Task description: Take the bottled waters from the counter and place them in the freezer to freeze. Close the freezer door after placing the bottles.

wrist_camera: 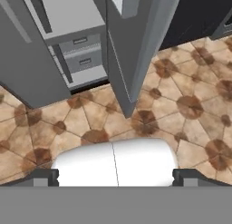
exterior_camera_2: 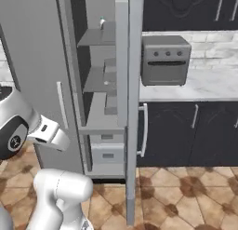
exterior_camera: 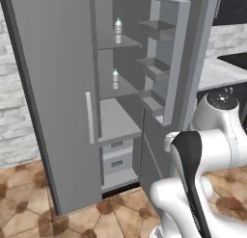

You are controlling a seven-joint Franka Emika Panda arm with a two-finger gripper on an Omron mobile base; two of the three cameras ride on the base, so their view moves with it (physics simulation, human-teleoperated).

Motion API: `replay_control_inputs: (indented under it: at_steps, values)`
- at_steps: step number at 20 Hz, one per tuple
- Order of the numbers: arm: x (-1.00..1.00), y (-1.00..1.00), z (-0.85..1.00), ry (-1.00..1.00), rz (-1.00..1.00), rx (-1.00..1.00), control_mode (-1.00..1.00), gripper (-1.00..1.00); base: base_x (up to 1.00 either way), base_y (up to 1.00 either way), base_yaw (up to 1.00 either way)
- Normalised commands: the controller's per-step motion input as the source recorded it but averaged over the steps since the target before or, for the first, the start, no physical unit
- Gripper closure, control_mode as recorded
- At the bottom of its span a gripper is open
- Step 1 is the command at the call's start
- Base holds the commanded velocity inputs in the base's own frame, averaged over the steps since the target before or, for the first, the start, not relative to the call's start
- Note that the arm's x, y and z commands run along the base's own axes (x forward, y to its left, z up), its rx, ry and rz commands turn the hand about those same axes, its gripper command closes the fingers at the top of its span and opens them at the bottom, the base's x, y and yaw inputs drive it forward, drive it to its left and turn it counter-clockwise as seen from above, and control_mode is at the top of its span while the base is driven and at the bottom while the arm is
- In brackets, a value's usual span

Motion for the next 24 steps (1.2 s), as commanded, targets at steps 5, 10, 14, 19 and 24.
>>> replay_control_inputs:
  at_steps: [5, 10, 14, 19, 24]
  values:
    - [0.0, 0.0, 0.0, 0.0, 0.0, 0.0, 1.0, -1.0, 0.02, -0.78, 0.56]
    - [0.0, 0.0, 0.0, 0.0, 0.0, 0.0, 1.0, -1.0, 0.0, -0.36, 0.34]
    - [0.0, 0.0, 0.0, 0.0, 0.0, 0.0, 1.0, -1.0, -0.06, 0.0, 0.19]
    - [0.0, 0.0, 0.0, 0.0, 0.0, 0.0, 1.0, -1.0, 0.06, 0.0, -0.1]
    - [0.0, 0.0, 0.0, 0.0, 0.0, 0.0, 1.0, -1.0, 0.01, 0.11, -0.21]
